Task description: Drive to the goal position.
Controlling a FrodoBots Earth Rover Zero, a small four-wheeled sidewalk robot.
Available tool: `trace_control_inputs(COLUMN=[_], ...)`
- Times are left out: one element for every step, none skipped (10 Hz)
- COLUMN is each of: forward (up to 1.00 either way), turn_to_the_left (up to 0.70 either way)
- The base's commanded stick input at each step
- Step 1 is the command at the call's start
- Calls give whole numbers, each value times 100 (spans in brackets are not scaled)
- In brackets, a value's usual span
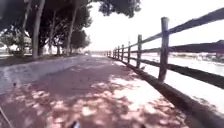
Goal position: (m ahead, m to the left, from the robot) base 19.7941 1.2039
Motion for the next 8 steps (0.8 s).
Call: trace_control_inputs(forward=[70, 70, 70, 70, 70, 70, 70, 70], turn_to_the_left=[0, 0, 0, 0, 0, 0, 0, 0])
